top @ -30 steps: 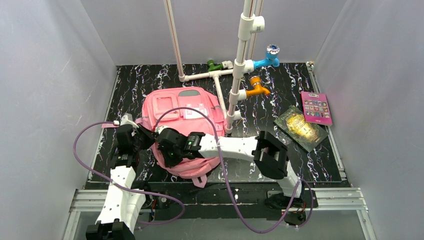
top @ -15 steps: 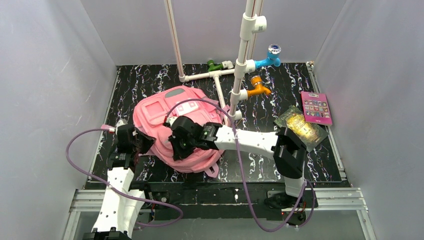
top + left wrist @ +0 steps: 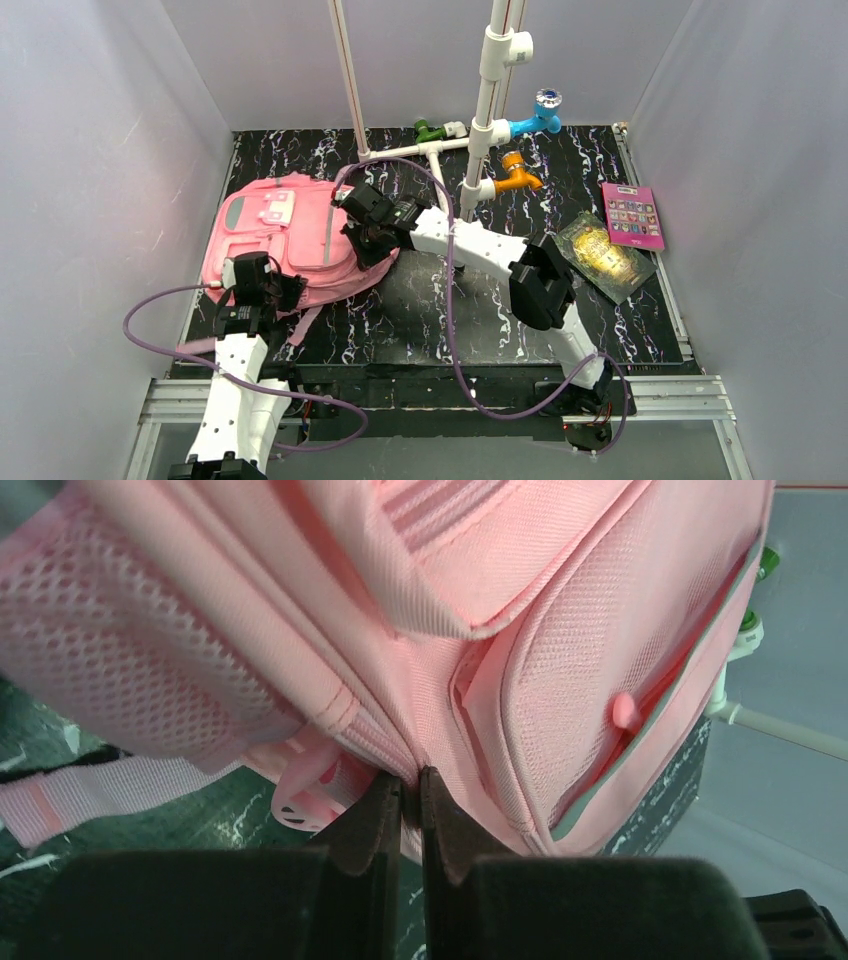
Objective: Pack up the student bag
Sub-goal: Unzip the student bag at the center of the board.
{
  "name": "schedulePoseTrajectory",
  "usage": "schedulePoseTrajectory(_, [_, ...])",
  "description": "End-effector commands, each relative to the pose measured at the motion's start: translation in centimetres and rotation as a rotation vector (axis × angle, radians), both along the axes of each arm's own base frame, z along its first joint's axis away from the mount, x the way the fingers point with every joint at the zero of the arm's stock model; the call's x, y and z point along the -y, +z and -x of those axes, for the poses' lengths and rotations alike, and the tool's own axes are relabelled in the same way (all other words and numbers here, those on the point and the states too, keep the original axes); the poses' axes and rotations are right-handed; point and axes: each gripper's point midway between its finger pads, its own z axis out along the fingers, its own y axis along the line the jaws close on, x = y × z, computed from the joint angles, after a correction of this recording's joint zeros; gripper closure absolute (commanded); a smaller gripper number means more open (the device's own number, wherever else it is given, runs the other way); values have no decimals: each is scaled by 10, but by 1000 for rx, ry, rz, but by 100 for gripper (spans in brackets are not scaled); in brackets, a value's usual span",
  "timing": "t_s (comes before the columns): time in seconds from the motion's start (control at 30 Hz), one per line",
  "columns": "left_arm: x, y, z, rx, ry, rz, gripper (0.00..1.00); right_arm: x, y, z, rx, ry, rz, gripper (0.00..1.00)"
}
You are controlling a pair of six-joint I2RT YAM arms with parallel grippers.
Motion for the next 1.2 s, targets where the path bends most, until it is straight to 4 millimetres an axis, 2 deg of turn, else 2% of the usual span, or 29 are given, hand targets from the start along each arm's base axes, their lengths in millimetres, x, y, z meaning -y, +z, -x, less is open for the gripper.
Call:
schedulePoseTrajectory(0.0, [34,-28,36,-175,-69,175,100,2,21,5,149,-44,-8,99])
schedulePoseTrajectory(0.13, [47,-26,26,-135,-77,265,100,-10,24,38,129,-39,-48,99])
schedulePoseTrajectory(0.2, [53,-23,21,-101,-100,298,100,-25,26,52,110,-24,-87,99])
schedulePoseTrajectory(0.27, [56,-23,19,-82,-116,309,100,-50,31,69,68,21,-152,99])
schedulePoseTrajectory(0.33, [58,-24,20,-80,-129,315,100,-77,42,82,37,67,-222,99])
schedulePoseTrajectory(0.4, [60,-24,21,-78,-141,320,100,-106,67,98,-14,135,-341,99])
schedulePoseTrajectory(0.47, [61,-27,22,-86,-142,323,100,-122,89,99,-34,150,-439,99])
schedulePoseTrajectory(0.53, [61,-26,22,-83,-144,319,100,-124,86,85,-27,118,-458,99])
schedulePoseTrajectory(0.6, [60,-24,20,-75,-152,305,100,-117,69,79,-57,93,-414,98])
schedulePoseTrajectory(0.67, [58,-21,17,-58,-176,277,100,-110,65,85,-39,111,-379,98])
schedulePoseTrajectory(0.8, [56,-21,17,-38,-221,226,100,-104,67,109,-38,198,-396,89])
schedulePoseTrajectory(0.9, [57,-22,17,-35,-253,208,100,-103,75,116,-31,244,-416,91])
schedulePoseTrajectory(0.97, [63,-19,16,-31,-281,237,100,-108,81,117,-19,256,-444,99])
schedulePoseTrajectory(1.03, [68,-14,15,-19,-299,257,100,-120,79,119,-48,268,-473,99])
schedulePoseTrajectory(1.17, [71,-1,12,19,-336,247,100,-152,91,152,-130,367,-569,99])
